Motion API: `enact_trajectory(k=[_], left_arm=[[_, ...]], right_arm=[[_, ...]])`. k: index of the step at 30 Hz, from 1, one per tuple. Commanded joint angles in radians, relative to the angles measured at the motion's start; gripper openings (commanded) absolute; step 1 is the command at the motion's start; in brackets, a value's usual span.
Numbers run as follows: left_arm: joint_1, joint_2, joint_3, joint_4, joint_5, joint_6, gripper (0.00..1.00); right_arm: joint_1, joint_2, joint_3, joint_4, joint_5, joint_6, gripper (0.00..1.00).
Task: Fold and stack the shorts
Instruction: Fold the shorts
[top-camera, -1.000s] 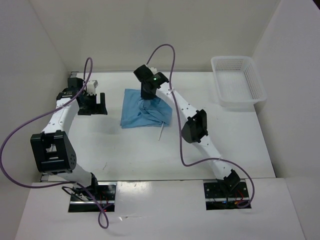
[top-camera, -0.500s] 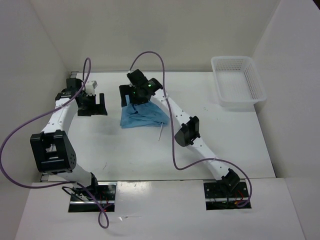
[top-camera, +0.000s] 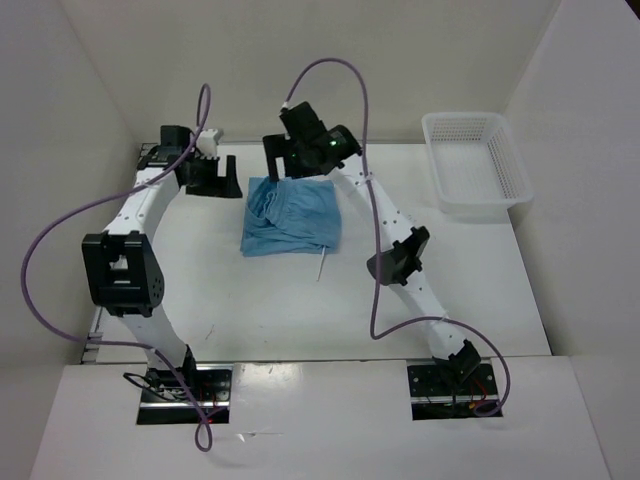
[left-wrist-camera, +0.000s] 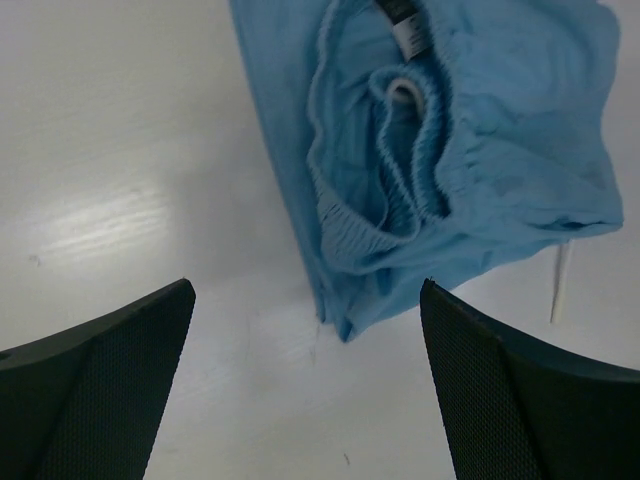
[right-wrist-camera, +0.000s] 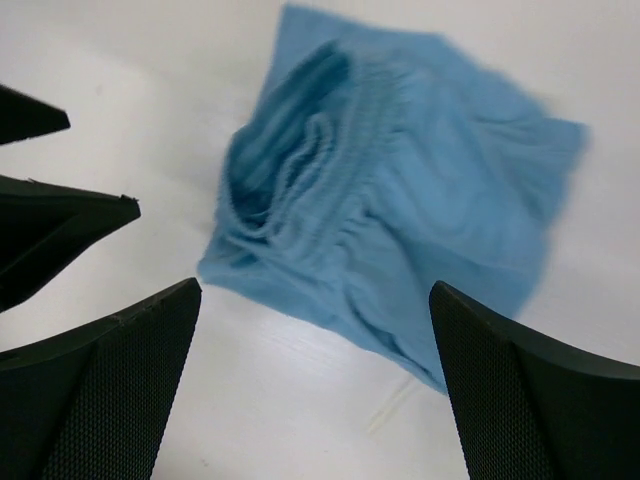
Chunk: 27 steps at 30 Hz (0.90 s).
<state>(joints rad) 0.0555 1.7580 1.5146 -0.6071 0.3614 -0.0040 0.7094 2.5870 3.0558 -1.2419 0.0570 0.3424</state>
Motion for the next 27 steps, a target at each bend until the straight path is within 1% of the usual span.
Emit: enact_trajectory(k=[1,2,3,5,6,7,8,9,10,11,12,13,14,16,17,19,22,23,24,25,26,27], left_arm=[[-0.069,0.075,0.135,0.050,0.007,0.004,1.00],[-0.089,0.124,0.166,0.050,-0.005,0.004,1.00],[-0.123,0.153,0.200,0.041,-0.031,0.004,1.00],[-0.152,0.230,0.260,0.029,-0.044,0.004,1.00],[-0.172,0.251,0.300,0.029,-0.053,0.004,0.98],[-0.172,0.288,0.317,0.018,-0.041,0.004,0.96],[-0.186,0.300,0.326,0.018,-0.041,0.004,0.92],[-0.201,0.301,0.326,0.027,-0.050,0.004,0.84],[-0.210,0.325,0.326,0.027,-0.061,0.004,0.80],[-0.223,0.334,0.335,0.027,-0.061,0.004,0.76],[-0.244,0.343,0.335,0.027,-0.061,0.004,0.74],[-0.253,0.366,0.367,0.027,-0.071,0.004,0.72],[-0.266,0.379,0.380,0.014,-0.085,0.004,0.72],[-0.275,0.423,0.403,-0.011,-0.133,0.004,0.69],[-0.275,0.434,0.412,-0.025,-0.133,0.004,0.64],[-0.275,0.434,0.395,-0.025,-0.133,0.004,0.63],[-0.285,0.445,0.357,0.017,-0.124,0.004,0.61],[-0.286,0.445,0.357,0.017,-0.124,0.004,0.59],[-0.296,0.458,0.357,0.017,-0.124,0.004,0.55],[-0.296,0.474,0.377,0.017,-0.124,0.004,0.45],[-0.305,0.474,0.389,0.017,-0.136,0.004,0.37],[-0.306,0.486,0.400,0.017,-0.136,0.004,0.28]], right_arm=[[-0.034,-0.152,-0.063,-0.060,0.177,0.006,1.00],[-0.053,-0.213,-0.163,-0.060,0.205,0.027,1.00],[-0.080,-0.243,-0.208,-0.050,0.224,0.038,1.00],[-0.114,-0.313,-0.404,-0.019,0.294,0.073,1.00],[-0.157,-0.432,-0.511,0.084,0.311,0.082,1.00],[-0.183,-0.514,-0.772,0.160,0.297,0.116,1.00],[-0.221,-0.604,-0.918,0.247,0.246,0.136,1.00],[-0.319,-0.801,-1.065,0.442,0.171,0.157,0.99],[-0.370,-0.896,-1.326,0.535,0.096,0.182,0.97],[-0.414,-0.971,-1.420,0.600,0.016,0.225,0.95],[-0.442,-1.061,-1.475,0.614,0.026,0.239,0.95],[-0.470,-1.080,-1.521,0.593,0.056,0.248,0.95],[-0.479,-1.081,-1.532,0.569,0.113,0.248,0.95],[-0.516,-1.099,-1.563,0.532,0.113,0.248,0.95],[-0.531,-1.111,-1.585,0.532,0.093,0.248,0.95],[-0.557,-1.155,-1.653,0.577,0.066,0.248,0.95],[-0.588,-1.188,-1.706,0.587,0.043,0.248,0.95],[-0.600,-1.188,-1.706,0.587,0.043,0.248,0.95],[-0.610,-1.188,-1.720,0.596,0.043,0.248,0.95],[-0.610,-1.197,-1.733,0.596,0.043,0.248,0.95],[-0.610,-1.197,-1.734,0.607,0.043,0.248,0.95],[-0.620,-1.209,-1.747,0.607,0.031,0.248,0.95]])
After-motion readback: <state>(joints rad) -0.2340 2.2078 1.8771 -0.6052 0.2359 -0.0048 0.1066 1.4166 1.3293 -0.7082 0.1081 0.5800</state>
